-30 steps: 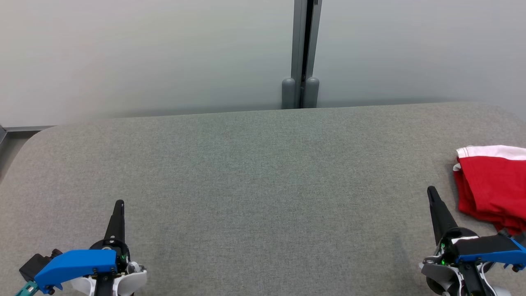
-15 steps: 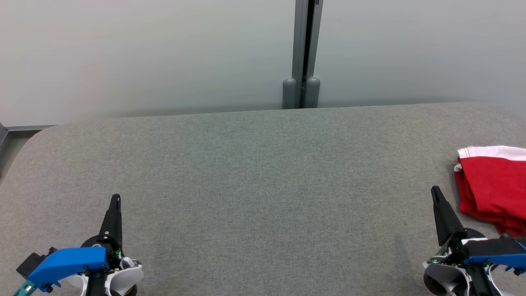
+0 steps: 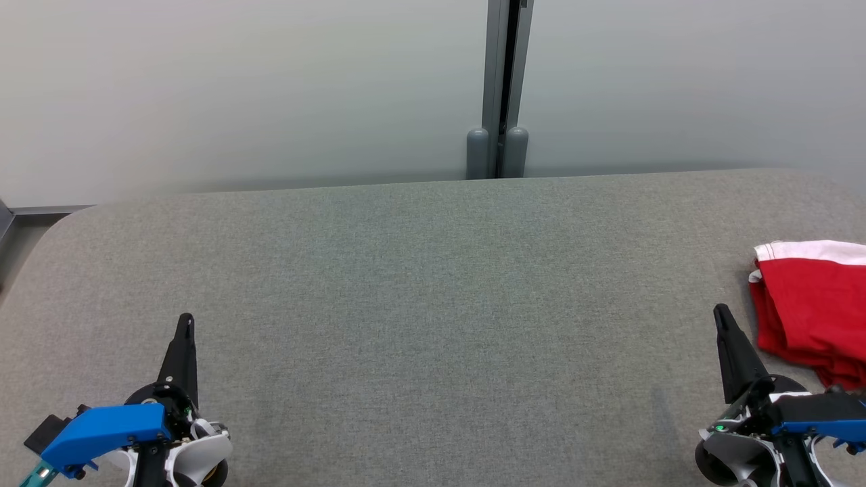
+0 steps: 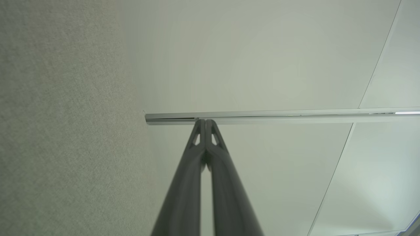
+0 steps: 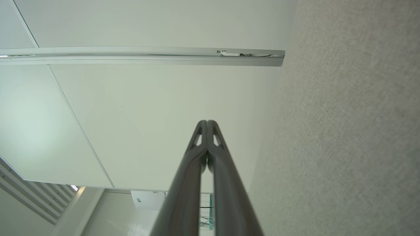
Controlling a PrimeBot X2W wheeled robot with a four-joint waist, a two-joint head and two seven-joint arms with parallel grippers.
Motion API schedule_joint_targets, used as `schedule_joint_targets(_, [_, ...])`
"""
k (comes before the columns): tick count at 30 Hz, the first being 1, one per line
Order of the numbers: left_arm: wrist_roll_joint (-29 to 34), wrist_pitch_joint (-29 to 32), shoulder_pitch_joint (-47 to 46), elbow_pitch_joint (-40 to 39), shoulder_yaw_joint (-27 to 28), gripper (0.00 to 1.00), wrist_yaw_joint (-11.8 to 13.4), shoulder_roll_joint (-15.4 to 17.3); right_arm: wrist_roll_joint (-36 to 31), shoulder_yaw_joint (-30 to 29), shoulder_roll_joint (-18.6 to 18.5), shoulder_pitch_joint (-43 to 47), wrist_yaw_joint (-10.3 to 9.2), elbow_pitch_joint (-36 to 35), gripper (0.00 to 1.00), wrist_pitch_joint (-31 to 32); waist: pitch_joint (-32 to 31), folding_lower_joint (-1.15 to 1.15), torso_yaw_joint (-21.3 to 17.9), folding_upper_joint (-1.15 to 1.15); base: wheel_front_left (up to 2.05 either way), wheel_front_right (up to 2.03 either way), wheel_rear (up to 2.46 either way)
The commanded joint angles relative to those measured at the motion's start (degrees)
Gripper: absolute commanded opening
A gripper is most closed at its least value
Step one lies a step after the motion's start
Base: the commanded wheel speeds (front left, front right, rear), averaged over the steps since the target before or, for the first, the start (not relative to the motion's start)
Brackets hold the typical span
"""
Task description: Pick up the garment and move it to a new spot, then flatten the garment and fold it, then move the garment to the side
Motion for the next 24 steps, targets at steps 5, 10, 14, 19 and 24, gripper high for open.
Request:
schedule_joint_targets(5, [-0.14, 0.22, -0.52, -0.21, 0.11, 0.00, -0.27, 0.03, 0.13, -0.14, 0.14, 0.74, 0.00, -0.25, 0.00, 0.22, 0.00, 0.00, 0.00, 0.00, 0.00, 0.00, 0.00])
schedule_joint_targets(10, [-0.14, 0.22, -0.52, -0.21, 0.11, 0.00, -0.27, 0.03, 0.14, -0.14, 0.14, 0.74, 0.00, -0.25, 0.00, 0.22, 0.00, 0.00, 0.00, 0.00, 0.00, 0.00, 0.00])
schedule_joint_targets(14, [-0.14, 0.22, -0.52, -0.21, 0.11, 0.00, -0.27, 0.03, 0.14, -0.13, 0.14, 0.73, 0.00, -0.25, 0.00, 0.22, 0.00, 0.00, 0.00, 0.00, 0.00, 0.00, 0.00])
schedule_joint_targets(19, [-0.14, 0.22, -0.52, -0.21, 0.11, 0.00, -0.27, 0.03, 0.14, -0.13, 0.14, 0.73, 0.00, -0.25, 0.00, 0.21, 0.00, 0.00, 0.00, 0.00, 0.00, 0.00, 0.00])
schedule_joint_targets(24, [-0.14, 0.22, -0.52, -0.21, 0.11, 0.00, -0.27, 0.03, 0.14, -0.13, 0.14, 0.73, 0.00, -0.25, 0.00, 0.21, 0.00, 0.00, 0.00, 0.00, 0.00, 0.00, 0.00])
